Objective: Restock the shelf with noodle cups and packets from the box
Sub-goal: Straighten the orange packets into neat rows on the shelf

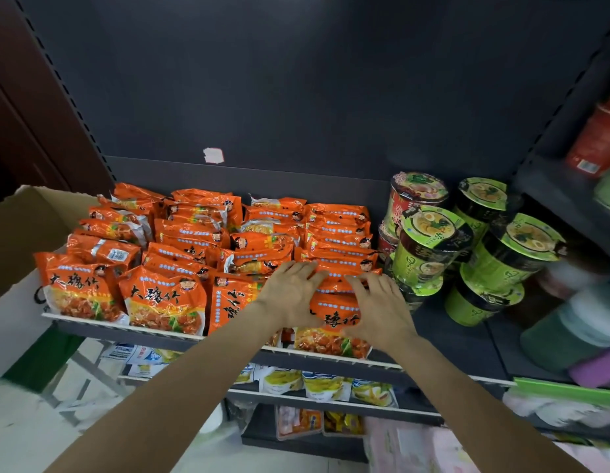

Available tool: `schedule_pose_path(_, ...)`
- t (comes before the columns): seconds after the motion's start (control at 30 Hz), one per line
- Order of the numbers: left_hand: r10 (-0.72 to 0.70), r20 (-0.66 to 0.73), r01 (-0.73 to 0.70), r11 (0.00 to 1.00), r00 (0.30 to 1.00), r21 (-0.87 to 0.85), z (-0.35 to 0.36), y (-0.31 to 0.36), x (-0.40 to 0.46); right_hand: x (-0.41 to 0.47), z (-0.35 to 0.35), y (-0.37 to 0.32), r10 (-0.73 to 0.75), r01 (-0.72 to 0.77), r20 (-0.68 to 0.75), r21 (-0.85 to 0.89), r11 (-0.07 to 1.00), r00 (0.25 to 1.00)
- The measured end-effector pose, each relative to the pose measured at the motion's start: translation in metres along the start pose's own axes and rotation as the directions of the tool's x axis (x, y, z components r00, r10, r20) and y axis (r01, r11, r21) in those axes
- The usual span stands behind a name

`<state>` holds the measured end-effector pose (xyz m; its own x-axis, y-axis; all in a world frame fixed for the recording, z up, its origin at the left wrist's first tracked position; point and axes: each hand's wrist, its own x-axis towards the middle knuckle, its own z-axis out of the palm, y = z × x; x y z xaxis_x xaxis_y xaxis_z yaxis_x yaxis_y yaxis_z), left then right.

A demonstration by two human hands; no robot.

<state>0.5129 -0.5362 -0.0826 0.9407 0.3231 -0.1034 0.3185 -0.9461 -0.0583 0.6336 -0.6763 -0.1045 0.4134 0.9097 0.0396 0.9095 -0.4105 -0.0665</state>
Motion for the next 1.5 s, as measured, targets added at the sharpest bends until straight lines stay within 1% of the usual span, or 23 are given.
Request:
schedule_pose_path(0.07,-0.024,-0.079,0.012,0.990,0.997,-0.138,-0.008,-0.006,0.000,0.007,-0.016,0.001,0.046,-0.050,0.022,0.223,0.974,0.999)
schedule_pose_path(0.13,-0.124,-0.157,0.072,0.951,0.980,-0.302,-0.018,-0.016,0.006,0.021,-0.028,0.002,0.103,-0.087,-0.026,0.370,0.925,0.994)
schedule_pose_path(0.17,-0.185,-0.160,0.113,0.920,0.970,-0.376,-0.022,-0.023,0.011,0.030,-0.032,0.002,0.130,-0.104,-0.037,0.401,0.910,0.991)
schedule_pose_path(0.23,-0.267,-0.111,0.186,0.862,0.957,-0.472,-0.026,-0.037,0.027,0.050,-0.036,0.001,0.185,-0.163,-0.017,0.393,0.905,0.983)
schedule_pose_path(0.3,-0.268,-0.038,0.215,0.845,0.963,-0.490,-0.027,-0.049,0.045,0.070,-0.035,-0.002,0.271,-0.275,0.061,0.333,0.902,0.961)
schedule_pose_path(0.37,-0.211,0.010,0.192,0.871,0.978,-0.452,-0.025,-0.059,0.061,0.086,-0.029,-0.003,0.354,-0.384,0.161,0.240,0.891,0.921)
schedule_pose_path(0.4,-0.173,0.019,0.165,0.893,0.985,-0.419,-0.023,-0.063,0.067,0.092,-0.025,-0.003,0.373,-0.405,0.190,0.170,0.899,0.908)
schedule_pose_path(0.47,-0.082,0.018,0.083,0.935,0.996,-0.345,-0.021,-0.071,0.076,0.102,-0.020,-0.004,0.370,-0.388,0.186,0.072,0.919,0.911)
schedule_pose_path(0.53,0.022,0.026,-0.014,0.957,0.999,-0.289,-0.018,-0.078,0.081,0.107,-0.020,-0.006,0.330,-0.348,0.173,0.087,0.933,0.928)
schedule_pose_path(0.6,0.120,0.051,-0.109,0.977,0.991,-0.185,-0.012,-0.083,0.083,0.106,-0.019,-0.009,0.284,-0.304,0.161,0.113,0.946,0.945)
schedule_pose_path(0.63,0.154,0.062,-0.146,0.982,0.986,-0.121,-0.009,-0.084,0.083,0.105,-0.018,-0.009,0.273,-0.289,0.142,0.104,0.952,0.952)
schedule_pose_path(0.7,0.188,0.058,-0.186,0.982,0.981,-0.035,-0.006,-0.087,0.086,0.106,-0.017,-0.004,0.302,-0.307,0.066,0.094,0.947,0.951)
schedule_pose_path(0.73,0.191,0.043,-0.189,0.981,0.981,-0.033,-0.007,-0.088,0.088,0.109,-0.017,-0.001,0.322,-0.324,0.035,0.105,0.940,0.946)
schedule_pose_path(0.8,0.168,-0.011,-0.168,0.980,0.986,-0.102,-0.011,-0.091,0.094,0.116,-0.017,0.005,0.309,-0.307,0.009,0.137,0.942,0.951)
schedule_pose_path(0.87,0.116,-0.049,-0.123,0.976,0.992,-0.182,-0.017,-0.093,0.103,0.126,-0.016,0.008,0.242,-0.253,0.085,0.144,0.957,0.966)
schedule_pose_path(0.9,0.097,-0.046,-0.104,0.977,0.994,-0.185,-0.020,-0.094,0.108,0.130,-0.015,0.009,0.215,-0.233,0.136,0.134,0.963,0.967)
schedule_pose_path(0.93,0.086,-0.026,-0.089,0.983,0.996,-0.162,-0.021,-0.094,0.113,0.133,-0.012,0.010,0.207,-0.230,0.181,0.116,0.966,0.961)
schedule_pose_path(1.0,0.070,0.039,-0.067,0.994,0.997,-0.086,-0.019,-0.097,0.121,0.136,-0.006,0.013,0.242,-0.265,0.234,0.071,0.962,0.942)
schedule_pose_path(1.1,0.078,0.107,-0.076,0.997,0.991,-0.019,-0.012,-0.100,0.130,0.137,-0.002,0.019,0.310,-0.323,0.221,0.026,0.946,0.925)
schedule_pose_path(1.2,0.102,0.093,-0.103,0.995,0.990,0.005,-0.011,-0.096,0.135,0.137,-0.005,0.022,0.324,-0.339,0.209,0.035,0.940,0.922)
schedule_pose_path(1.33,0.071,-0.040,-0.070,0.997,0.997,0.026,-0.013,-0.099,0.141,0.141,-0.015,0.021,0.294,-0.311,0.171,0.085,0.947,0.940)
schedule_pose_path(1.37,0.061,-0.050,-0.060,0.998,0.997,0.022,-0.013,-0.100,0.143,0.143,-0.016,0.021,0.288,-0.306,0.166,0.095,0.947,0.943)
schedule_pose_path(1.5,0.079,0.055,-0.081,0.996,0.995,0.036,-0.014,-0.105,0.155,0.152,-0.014,0.022,0.296,-0.322,0.228,0.086,0.943,0.927)
